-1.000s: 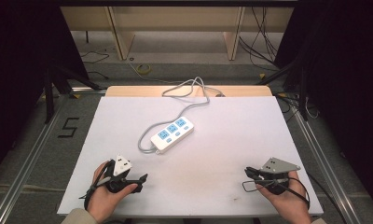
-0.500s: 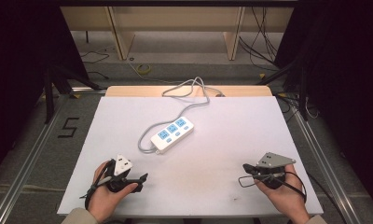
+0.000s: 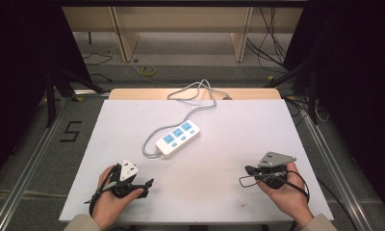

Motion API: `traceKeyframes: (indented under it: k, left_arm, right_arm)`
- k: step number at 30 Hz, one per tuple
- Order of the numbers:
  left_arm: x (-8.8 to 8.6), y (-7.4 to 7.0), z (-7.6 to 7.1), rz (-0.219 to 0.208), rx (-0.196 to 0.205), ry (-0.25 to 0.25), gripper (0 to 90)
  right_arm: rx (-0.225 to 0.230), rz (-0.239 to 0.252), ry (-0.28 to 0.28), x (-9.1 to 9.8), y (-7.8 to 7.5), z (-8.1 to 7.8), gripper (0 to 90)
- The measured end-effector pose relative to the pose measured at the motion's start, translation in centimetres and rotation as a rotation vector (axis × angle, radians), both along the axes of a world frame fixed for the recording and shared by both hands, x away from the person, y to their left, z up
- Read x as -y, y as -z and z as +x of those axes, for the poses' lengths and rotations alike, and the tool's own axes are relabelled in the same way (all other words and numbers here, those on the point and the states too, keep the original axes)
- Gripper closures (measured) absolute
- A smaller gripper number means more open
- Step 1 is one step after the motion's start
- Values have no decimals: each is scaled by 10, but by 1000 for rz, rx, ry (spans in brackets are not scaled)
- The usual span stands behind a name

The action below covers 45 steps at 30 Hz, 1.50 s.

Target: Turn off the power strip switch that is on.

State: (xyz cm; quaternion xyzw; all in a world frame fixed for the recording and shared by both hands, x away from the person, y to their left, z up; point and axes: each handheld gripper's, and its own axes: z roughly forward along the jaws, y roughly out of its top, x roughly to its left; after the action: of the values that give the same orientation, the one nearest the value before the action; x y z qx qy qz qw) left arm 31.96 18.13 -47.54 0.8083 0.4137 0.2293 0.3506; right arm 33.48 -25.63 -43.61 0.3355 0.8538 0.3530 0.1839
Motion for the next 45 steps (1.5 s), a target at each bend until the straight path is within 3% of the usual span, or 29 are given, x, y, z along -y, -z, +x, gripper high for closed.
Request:
traceKeyframes:
  k: [7,45]
  left_arm:
    - [1,1,3,6,7,1,192]
    - [1,0,5,-6,23,-1,205]
  right_arm:
    - [-21,4,-2,-5,0,6,900]
    - [-48,-26,-18,-23,-7,28,900]
